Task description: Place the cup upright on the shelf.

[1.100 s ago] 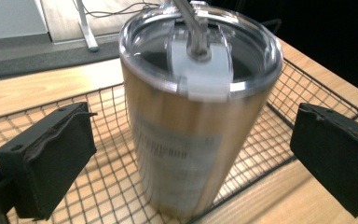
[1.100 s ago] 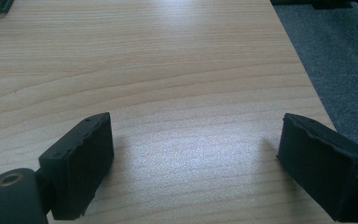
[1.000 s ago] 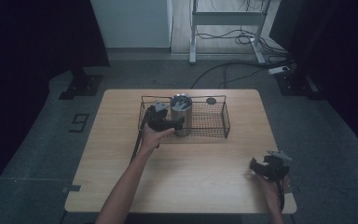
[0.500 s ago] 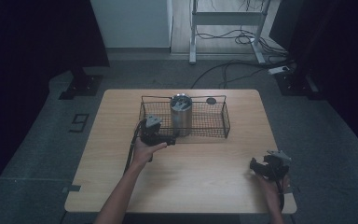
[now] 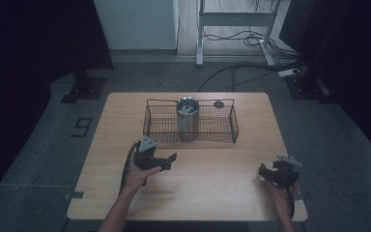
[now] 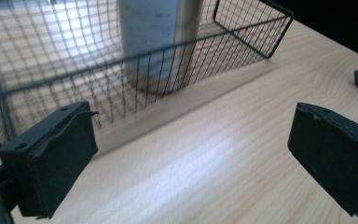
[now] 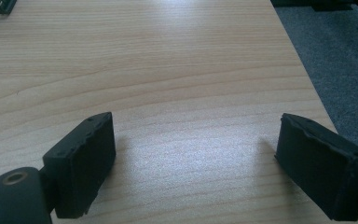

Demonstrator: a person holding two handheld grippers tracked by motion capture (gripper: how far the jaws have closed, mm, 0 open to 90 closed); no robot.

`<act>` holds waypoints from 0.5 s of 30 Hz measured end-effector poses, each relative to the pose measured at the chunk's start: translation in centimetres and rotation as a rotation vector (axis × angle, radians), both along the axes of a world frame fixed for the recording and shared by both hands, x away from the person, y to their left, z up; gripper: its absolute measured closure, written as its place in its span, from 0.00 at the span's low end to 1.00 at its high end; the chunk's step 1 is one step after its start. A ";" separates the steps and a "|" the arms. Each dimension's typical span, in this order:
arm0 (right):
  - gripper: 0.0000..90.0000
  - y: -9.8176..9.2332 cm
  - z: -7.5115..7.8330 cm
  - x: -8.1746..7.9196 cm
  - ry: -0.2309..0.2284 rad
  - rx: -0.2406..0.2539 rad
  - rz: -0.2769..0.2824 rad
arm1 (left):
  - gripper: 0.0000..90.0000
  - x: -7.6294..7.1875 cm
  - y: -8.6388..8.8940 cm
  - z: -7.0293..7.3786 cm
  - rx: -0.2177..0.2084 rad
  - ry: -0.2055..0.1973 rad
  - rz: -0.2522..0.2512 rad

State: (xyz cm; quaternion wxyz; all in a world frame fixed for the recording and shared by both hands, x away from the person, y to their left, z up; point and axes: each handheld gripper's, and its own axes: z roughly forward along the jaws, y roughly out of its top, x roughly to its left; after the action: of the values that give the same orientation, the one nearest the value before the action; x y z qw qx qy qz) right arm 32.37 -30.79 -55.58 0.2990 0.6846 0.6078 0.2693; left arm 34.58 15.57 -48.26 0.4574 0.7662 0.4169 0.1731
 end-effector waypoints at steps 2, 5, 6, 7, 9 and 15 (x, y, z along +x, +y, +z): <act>0.13 0.0 0.0 0.0 0.000 -0.001 0.000 | 0.02 -0.3 0.5 -0.4 0.007 0.004 0.013; 0.13 0.0 0.0 0.0 0.000 0.000 0.000 | 0.03 -0.9 1.2 -1.1 0.012 0.014 0.017; 0.13 0.0 0.0 0.0 0.000 0.001 -0.001 | 0.03 -1.1 1.4 -1.4 0.017 0.017 0.017; 0.13 0.0 0.0 0.0 0.000 0.001 0.000 | 0.03 -1.3 1.6 -1.6 0.022 0.021 0.017; 0.13 0.0 0.0 0.0 0.000 0.001 -0.001 | 0.03 -1.7 2.0 -2.1 0.041 0.036 0.011; 0.13 0.0 0.0 0.0 0.000 0.001 0.000 | 0.03 -2.6 2.8 -3.3 0.082 0.064 0.015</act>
State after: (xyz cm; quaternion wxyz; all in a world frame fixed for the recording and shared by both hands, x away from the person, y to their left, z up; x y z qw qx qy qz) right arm 32.37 -30.79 -55.57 0.2987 0.6849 0.6076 0.2694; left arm 31.95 18.34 -51.54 0.4107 0.7862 0.4297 0.1690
